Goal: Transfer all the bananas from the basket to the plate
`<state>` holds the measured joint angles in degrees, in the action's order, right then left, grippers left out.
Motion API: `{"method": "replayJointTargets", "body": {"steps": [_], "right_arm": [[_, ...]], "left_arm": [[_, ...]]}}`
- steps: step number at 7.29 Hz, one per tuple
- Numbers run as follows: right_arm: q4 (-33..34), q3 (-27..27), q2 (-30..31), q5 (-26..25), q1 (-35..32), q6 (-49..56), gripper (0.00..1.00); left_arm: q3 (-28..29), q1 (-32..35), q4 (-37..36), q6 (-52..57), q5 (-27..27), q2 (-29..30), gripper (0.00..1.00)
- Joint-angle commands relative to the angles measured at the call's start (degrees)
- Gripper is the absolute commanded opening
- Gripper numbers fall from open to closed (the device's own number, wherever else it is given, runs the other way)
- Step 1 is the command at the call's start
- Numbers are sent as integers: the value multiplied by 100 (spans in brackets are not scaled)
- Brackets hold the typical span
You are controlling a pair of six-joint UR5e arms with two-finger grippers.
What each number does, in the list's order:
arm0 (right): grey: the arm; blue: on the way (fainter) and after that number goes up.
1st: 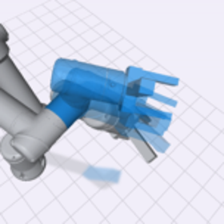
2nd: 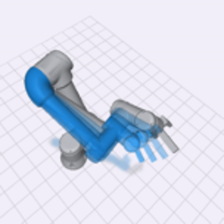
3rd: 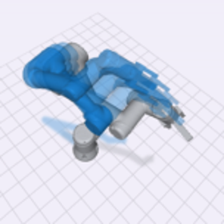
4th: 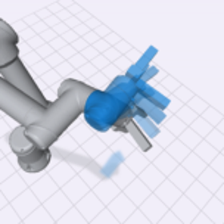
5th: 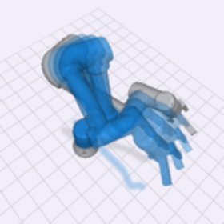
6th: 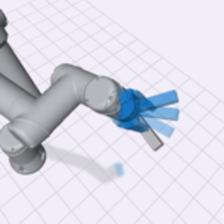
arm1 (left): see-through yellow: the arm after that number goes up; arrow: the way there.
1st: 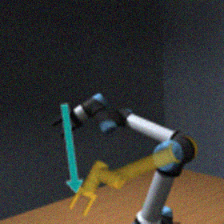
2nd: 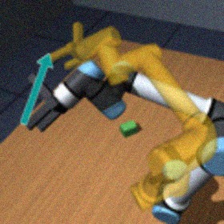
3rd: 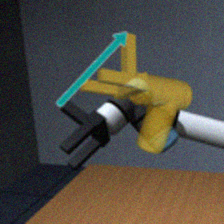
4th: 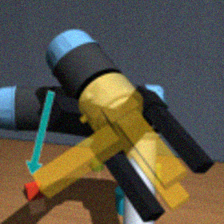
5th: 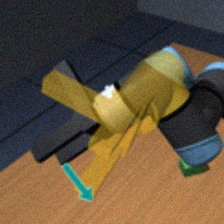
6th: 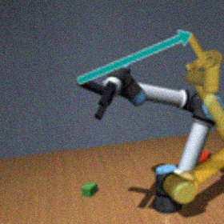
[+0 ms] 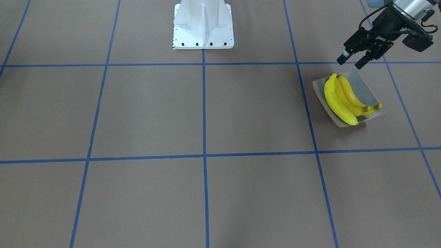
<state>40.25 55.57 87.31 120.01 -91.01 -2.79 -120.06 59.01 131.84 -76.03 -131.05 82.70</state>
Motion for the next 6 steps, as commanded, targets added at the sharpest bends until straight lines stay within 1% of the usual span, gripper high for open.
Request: {"method": "replayJointTargets", "body": {"steps": [1, 3, 4, 5, 6], "right_arm": [[-8, -46, 84, -327, 83, 33, 83], [-17, -38, 146, -452, 92, 77, 81], [-104, -46, 181, -566, 92, 77, 72], [-148, -46, 190, -593, 92, 77, 58], [-149, -38, 164, -602, 162, 69, 42]], "left_arm": [[9, -12, 0, 0, 0, 44, 100], [9, -12, 0, 0, 0, 96, 100], [9, -12, 0, 0, 0, 97, 100], [0, -12, 0, 0, 0, 97, 100], [9, -12, 0, 0, 9, 88, 100]]}}
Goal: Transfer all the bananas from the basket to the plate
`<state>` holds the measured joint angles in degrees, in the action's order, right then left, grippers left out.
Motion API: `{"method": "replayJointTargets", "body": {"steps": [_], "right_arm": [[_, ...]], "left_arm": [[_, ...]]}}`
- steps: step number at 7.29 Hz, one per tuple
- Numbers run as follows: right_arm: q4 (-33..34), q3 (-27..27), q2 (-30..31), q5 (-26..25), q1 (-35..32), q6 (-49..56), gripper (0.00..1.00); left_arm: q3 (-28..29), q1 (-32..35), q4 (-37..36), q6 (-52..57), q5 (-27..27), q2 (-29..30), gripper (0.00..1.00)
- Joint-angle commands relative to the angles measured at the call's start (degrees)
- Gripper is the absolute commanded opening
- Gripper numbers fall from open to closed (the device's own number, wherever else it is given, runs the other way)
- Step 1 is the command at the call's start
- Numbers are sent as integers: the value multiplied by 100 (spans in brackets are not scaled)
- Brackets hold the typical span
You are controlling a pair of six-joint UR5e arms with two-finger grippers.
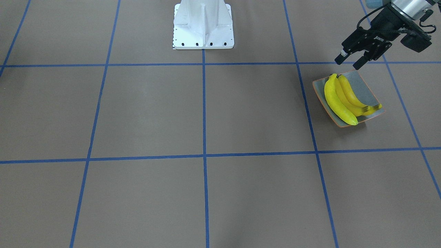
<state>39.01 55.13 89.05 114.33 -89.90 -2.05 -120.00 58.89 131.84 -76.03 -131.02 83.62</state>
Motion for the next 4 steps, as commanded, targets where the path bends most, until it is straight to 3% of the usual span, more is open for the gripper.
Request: {"method": "replayJointTargets", "body": {"steps": [1, 3, 4], "right_arm": [[-25, 15, -63, -34, 112, -24, 26], [-25, 76, -98, -34, 157, -41, 0], [-25, 94, -90, -34, 157, -24, 0]], "left_arm": [[3, 9, 0, 87, -2, -4, 100], [-5, 35, 0, 114, -2, -21, 100], [3, 35, 0, 114, -2, -22, 100]]}}
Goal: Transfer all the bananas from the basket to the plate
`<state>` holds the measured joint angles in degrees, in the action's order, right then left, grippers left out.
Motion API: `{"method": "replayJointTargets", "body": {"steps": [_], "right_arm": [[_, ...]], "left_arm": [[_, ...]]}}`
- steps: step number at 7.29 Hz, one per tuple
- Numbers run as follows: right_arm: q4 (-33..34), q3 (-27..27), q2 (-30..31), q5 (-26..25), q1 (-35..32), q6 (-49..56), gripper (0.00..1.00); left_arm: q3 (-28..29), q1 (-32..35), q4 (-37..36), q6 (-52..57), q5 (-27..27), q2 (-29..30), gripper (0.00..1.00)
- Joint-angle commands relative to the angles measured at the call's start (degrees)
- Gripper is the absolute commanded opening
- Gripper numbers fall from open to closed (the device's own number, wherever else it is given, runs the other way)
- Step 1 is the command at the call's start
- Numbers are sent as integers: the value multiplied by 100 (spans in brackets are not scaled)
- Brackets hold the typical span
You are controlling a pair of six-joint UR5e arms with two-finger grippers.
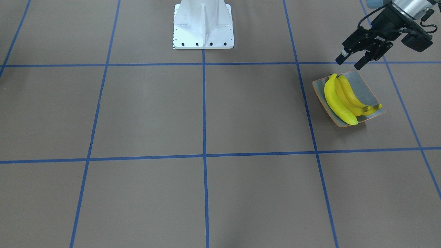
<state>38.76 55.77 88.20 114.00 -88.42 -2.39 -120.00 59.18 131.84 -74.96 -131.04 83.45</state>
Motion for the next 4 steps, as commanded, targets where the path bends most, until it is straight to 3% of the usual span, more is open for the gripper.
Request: {"method": "replayJointTargets", "body": {"steps": [1, 4], "right_arm": [[-9, 56, 13, -9, 9, 37, 0], [-18, 197, 101, -341, -26, 947, 0]], "left_arm": [[-6, 6, 0, 7, 0, -5, 100], [2, -3, 0, 7, 0, -13, 100]]}}
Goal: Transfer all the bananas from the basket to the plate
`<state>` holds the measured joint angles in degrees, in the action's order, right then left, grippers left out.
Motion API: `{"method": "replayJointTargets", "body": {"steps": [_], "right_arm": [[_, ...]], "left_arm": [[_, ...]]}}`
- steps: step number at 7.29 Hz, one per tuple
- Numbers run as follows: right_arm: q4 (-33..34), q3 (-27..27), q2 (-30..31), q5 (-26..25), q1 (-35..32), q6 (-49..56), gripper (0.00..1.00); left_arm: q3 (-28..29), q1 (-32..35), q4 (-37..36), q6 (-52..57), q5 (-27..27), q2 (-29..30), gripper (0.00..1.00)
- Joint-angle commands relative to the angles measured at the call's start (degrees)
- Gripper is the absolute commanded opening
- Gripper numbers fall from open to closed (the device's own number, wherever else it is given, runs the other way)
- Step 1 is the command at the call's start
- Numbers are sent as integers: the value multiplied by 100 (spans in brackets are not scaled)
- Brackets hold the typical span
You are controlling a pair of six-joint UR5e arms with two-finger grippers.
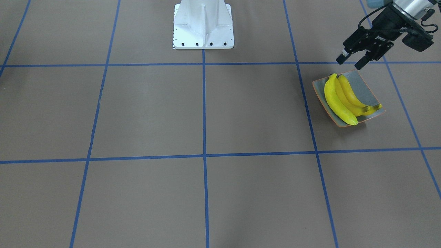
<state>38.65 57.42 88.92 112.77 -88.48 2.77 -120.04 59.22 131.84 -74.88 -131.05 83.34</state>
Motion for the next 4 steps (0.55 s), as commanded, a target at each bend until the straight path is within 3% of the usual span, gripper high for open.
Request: {"method": "replayJointTargets", "body": {"steps": [1, 3, 4], "right_arm": [[37, 241, 124, -473, -29, 661, 0], [116, 479, 125, -704, -343, 1092, 0], [656, 933, 82, -686, -406, 1094, 0]], "left_arm": [[7, -7, -9, 0, 0, -11, 100], [7, -25, -9, 0, 0, -11, 100], [16, -34, -9, 0, 0, -19, 100]]}}
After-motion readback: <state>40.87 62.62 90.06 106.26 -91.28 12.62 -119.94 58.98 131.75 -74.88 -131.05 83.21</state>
